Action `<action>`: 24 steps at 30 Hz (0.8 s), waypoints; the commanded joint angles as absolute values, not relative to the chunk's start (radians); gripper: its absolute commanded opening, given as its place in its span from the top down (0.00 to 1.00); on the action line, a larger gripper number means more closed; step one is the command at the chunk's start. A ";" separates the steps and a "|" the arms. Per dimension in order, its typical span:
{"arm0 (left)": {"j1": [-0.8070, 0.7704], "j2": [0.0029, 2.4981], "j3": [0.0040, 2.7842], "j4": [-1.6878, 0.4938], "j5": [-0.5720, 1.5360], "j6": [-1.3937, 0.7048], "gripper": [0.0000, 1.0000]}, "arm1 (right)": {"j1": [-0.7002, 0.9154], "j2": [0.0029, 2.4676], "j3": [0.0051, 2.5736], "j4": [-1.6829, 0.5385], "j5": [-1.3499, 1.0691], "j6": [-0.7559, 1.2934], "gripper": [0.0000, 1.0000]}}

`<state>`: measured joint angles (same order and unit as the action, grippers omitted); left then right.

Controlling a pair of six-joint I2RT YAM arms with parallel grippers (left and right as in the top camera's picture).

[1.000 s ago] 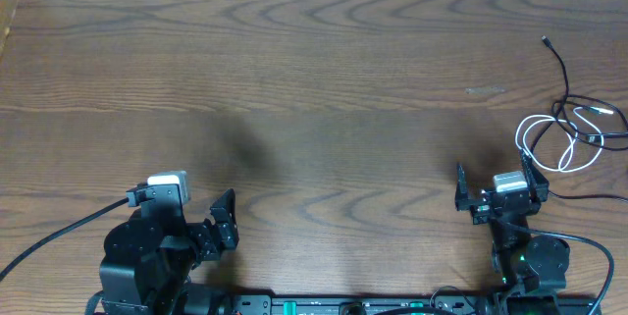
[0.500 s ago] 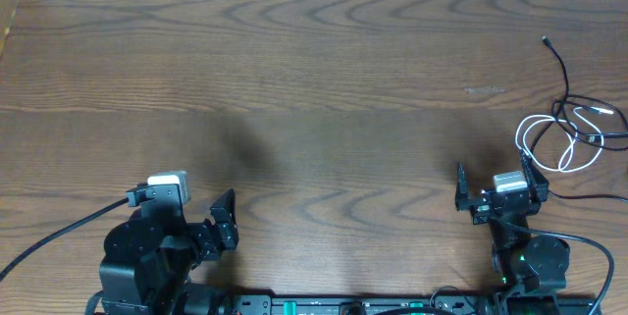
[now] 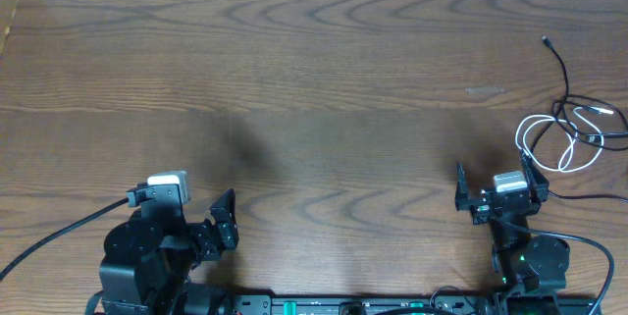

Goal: Untangle cables

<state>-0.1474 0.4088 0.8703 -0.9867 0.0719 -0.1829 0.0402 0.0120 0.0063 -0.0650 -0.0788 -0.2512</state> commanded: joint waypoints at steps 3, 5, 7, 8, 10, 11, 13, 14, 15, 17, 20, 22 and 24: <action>-0.147 0.405 0.867 -0.986 0.062 -0.184 0.08 | 0.033 0.006 0.006 -0.070 -0.088 -0.259 0.01; -0.147 0.405 0.867 -0.986 0.062 -0.184 0.08 | 0.033 0.006 0.006 -0.073 -0.058 -0.259 0.01; -0.147 0.405 0.867 -0.986 0.062 -0.184 0.09 | 0.033 0.007 0.006 -0.071 -0.059 -0.259 0.01; -0.147 0.405 0.867 -0.986 0.062 -0.184 0.09 | 0.033 0.007 0.006 -0.071 -0.059 -0.259 0.01; -0.147 0.405 0.867 -0.986 0.062 -0.184 0.08 | 0.033 0.007 0.006 -0.071 -0.059 -0.259 0.01; -0.147 0.405 0.867 -0.986 0.062 -0.184 0.09 | 0.033 0.007 0.006 -0.071 -0.058 -0.259 0.01; -0.147 0.405 0.867 -0.986 0.062 -0.184 0.09 | 0.033 0.007 0.006 -0.071 -0.051 -0.231 0.01; -0.147 0.405 0.867 -0.986 0.062 -0.184 0.09 | 0.033 0.007 0.006 -0.071 -0.051 -0.190 0.01; -0.147 0.405 0.867 -0.986 0.062 -0.184 0.09 | 0.033 0.007 0.006 -0.071 -0.051 -0.132 0.01; -0.147 0.405 0.867 -0.986 0.062 -0.184 0.08 | 0.033 0.007 0.006 -0.071 -0.051 -0.035 0.01; -0.147 0.405 0.867 -0.986 0.062 -0.184 0.09 | 0.033 0.007 0.006 -0.071 -0.051 -0.012 0.01; -0.147 0.405 0.867 -0.986 0.062 -0.184 0.08 | 0.033 0.007 0.006 -0.070 -0.050 -0.012 0.01; -0.147 0.405 0.867 -0.986 0.062 -0.184 0.09 | 0.033 0.007 0.006 -0.072 -0.050 -0.012 0.01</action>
